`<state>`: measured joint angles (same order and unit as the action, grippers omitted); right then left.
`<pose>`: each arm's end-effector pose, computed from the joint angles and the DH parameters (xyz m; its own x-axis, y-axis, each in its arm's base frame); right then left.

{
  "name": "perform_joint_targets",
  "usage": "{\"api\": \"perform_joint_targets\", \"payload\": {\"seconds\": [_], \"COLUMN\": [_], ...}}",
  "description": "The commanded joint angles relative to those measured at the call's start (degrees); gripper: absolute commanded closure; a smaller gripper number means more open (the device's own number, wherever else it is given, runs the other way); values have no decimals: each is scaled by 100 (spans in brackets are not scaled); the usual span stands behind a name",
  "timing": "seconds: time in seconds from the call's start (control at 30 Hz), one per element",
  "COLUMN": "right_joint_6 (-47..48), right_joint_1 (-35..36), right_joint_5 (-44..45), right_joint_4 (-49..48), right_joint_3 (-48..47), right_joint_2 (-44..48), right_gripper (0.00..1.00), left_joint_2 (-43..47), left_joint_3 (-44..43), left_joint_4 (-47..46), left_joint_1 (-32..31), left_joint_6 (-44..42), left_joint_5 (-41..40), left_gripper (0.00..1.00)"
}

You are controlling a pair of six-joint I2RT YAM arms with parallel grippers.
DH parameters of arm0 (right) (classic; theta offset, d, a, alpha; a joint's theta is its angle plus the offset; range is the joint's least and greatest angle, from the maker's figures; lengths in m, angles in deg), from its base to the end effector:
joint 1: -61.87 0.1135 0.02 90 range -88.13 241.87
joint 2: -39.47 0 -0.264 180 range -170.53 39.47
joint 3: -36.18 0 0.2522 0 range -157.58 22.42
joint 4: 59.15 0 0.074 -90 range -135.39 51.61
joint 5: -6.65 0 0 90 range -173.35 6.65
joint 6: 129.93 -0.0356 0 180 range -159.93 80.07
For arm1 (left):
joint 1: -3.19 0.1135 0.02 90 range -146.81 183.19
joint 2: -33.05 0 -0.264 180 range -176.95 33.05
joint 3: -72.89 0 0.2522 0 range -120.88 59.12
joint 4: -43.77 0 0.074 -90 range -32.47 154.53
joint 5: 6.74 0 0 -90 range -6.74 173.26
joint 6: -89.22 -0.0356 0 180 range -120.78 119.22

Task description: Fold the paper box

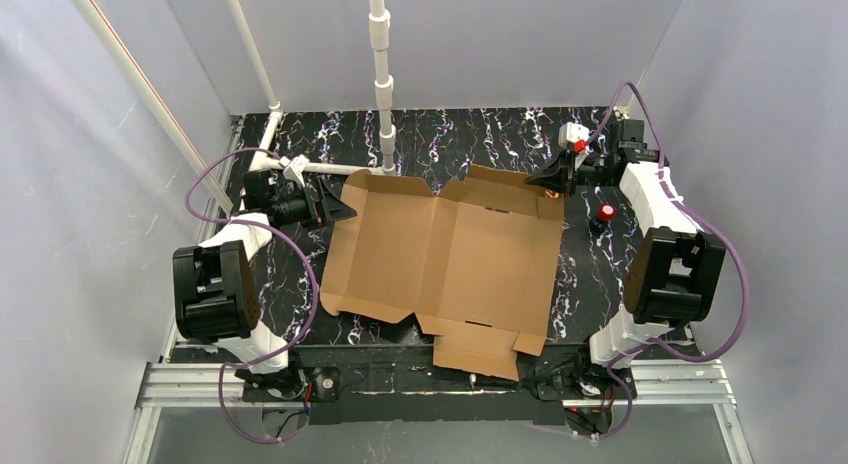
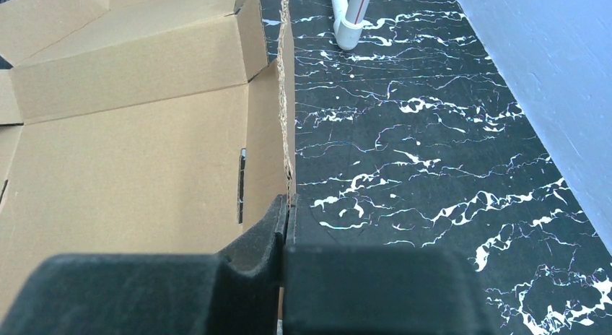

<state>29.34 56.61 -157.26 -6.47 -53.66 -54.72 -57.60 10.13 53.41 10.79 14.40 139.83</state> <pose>0.3381 0.0032 0.2873 0.1675 -0.2757 -0.9465 -0.9566 0.1866 -0.2236 0.3213 0.0129 0.2025 -0.7355 -0.2437 -0.6322 0.4047 0.5904 -0.6983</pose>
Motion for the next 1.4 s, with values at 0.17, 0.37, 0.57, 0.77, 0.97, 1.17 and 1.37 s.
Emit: {"api": "perform_joint_targets", "payload": {"seconds": [0.17, 0.37, 0.57, 0.77, 0.97, 1.17, 1.37], "right_joint_6": [77, 71, 227, 240, 156, -430, -952], "right_joint_1": [-22, -12, -3, 39, 123, 355, 494], "right_joint_5": [-207, -185, -98, 20, 113, 431, 606], "right_joint_4": [72, 97, 294, 319, 327, -156, -587], "right_joint_3": [-196, -154, -204, -214, -247, -202, -89], "right_joint_2": [30, -141, -345, -454, -609, -723, -741], "right_gripper": [99, 99, 99, 99, 99, 99, 99], "left_joint_2": [638, 427, 489, 841, 1352, 1840, 2159], "left_joint_3": [297, 311, 265, 233, 158, -267, -785], "left_joint_4": [-66, -82, 159, 584, 914, 1493, 2033], "left_joint_1": [-40, -258, -440, -498, -617, -963, -1248], "left_joint_6": [711, 981, 801, 423, 69, -378, -986], "left_joint_5": [21, -111, -516, -930, -1250, -1827, -2496], "left_gripper": [36, 51, 61, 83, 100, 100, 100]}}
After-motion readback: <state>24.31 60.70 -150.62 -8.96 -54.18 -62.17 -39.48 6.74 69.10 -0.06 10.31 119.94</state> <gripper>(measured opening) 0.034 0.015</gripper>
